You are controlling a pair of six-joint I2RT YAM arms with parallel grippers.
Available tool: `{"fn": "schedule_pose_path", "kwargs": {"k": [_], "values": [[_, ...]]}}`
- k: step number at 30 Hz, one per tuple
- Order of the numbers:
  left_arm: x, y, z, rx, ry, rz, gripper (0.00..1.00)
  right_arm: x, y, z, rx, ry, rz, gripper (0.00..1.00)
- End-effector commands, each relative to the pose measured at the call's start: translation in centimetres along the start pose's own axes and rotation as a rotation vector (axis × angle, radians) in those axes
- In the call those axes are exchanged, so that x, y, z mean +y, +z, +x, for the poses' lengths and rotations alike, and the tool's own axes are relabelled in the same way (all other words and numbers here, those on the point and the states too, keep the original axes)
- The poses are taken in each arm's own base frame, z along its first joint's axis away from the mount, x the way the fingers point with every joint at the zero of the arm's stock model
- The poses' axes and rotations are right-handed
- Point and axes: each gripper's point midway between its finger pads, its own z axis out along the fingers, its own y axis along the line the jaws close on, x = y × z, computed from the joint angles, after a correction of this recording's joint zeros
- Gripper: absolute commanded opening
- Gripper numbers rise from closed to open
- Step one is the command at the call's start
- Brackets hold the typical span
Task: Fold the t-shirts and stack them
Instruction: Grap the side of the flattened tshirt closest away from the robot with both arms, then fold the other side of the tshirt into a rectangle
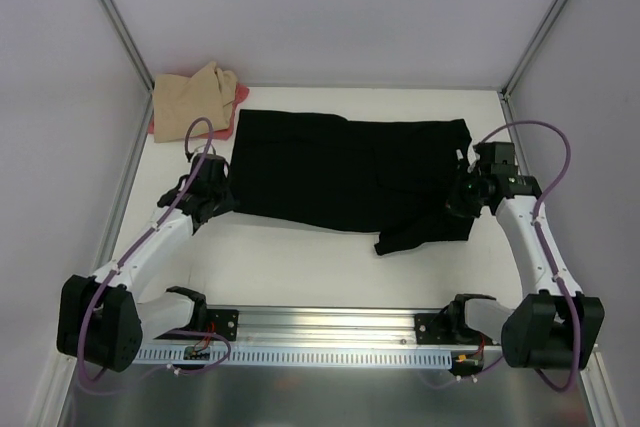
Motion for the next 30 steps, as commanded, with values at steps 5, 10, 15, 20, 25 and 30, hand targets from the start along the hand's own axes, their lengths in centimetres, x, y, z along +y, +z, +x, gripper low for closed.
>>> {"fn": "schedule_pose_path", "kwargs": {"k": [5, 10, 15, 20, 25, 30], "values": [[-1.2, -0.2, -3.9, -0.048, 0.003, -0.024, 0.0, 2.2, -2.0, -7.1, -0.121, 0.011, -0.034, 0.01], [-2.1, 0.5, -5.5, -0.051, 0.004, -0.026, 0.0, 3.4, -1.4, -11.4, -0.144, 0.03, -0.059, 0.01], [-3.0, 2.0, -7.6, -0.047, 0.0, -0.036, 0.0, 4.0, -0.1, -16.6, -0.165, 0.072, -0.079, 0.01], [-3.8, 4.0, -9.3, -0.034, -0.01, -0.038, 0.0, 4.9, 1.3, -20.0, -0.158, 0.101, -0.122, 0.0], [-4.3, 6.3, -10.5, -0.007, -0.015, -0.041, 0.0, 5.5, 3.5, -23.6, -0.163, 0.119, -0.144, 0.01], [-4.8, 9.2, -11.8, 0.019, -0.019, -0.049, 0.0, 5.3, 5.8, -26.3, -0.152, 0.147, -0.165, 0.01]]}}
